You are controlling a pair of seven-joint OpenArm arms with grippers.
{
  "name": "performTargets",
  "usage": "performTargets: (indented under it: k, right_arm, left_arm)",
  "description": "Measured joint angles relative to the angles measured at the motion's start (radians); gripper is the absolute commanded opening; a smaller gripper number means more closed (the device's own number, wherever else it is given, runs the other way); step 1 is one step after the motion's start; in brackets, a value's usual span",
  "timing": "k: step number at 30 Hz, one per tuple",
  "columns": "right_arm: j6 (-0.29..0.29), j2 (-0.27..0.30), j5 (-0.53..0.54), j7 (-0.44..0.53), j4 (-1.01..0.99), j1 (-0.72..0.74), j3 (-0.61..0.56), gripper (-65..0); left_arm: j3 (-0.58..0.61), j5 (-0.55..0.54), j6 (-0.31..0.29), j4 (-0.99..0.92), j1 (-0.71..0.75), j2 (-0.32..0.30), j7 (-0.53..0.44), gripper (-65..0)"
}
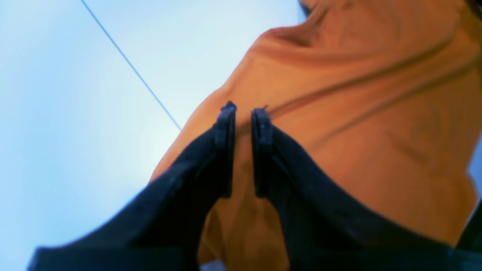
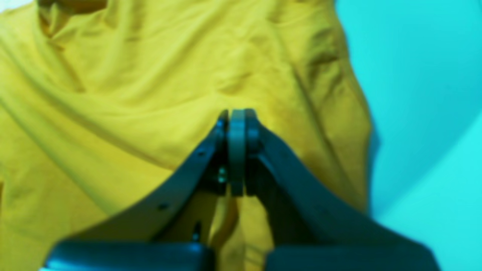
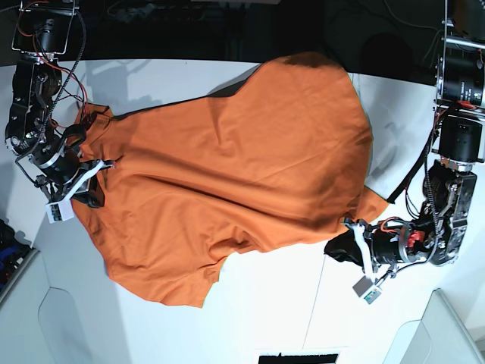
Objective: Layout the t-shirt on the table in an organized manner, then fold the t-shirt properly
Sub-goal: 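Regrasp the shirt edges with both grippers and stretch it flat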
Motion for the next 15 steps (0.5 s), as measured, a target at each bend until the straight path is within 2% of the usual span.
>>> performTargets:
  k: [4,9,11,15]
  right_arm:
    - [0.0,-0.001,-0.005,0.0,-0.029,0.026,0.0,-65.0]
    - [-0.003,0.0,-0.052,0.03,-0.17,0.103,0.0,-65.0]
    - [-0.003,0.0,-0.055,0.031,-0.232,0.121,0.0,-65.0]
    - [0.005,-0.001,-0.055,0.031,-0.28,0.126,0.0,-65.0]
  left_arm:
    - [0.002,-0.026,-0.002,0.094,0.119,-0.051,0.026,-55.5]
    - [0.003,-0.01,0.001,0.102,0.274,-0.061,0.025,-55.5]
    - [0.002,0.002,-0.002,0.105,0.327,-0.059,-0.033,-55.5]
    - [-0.005,0.136,-0.024,0.111,0.393,-0.061,-0.182,-55.5]
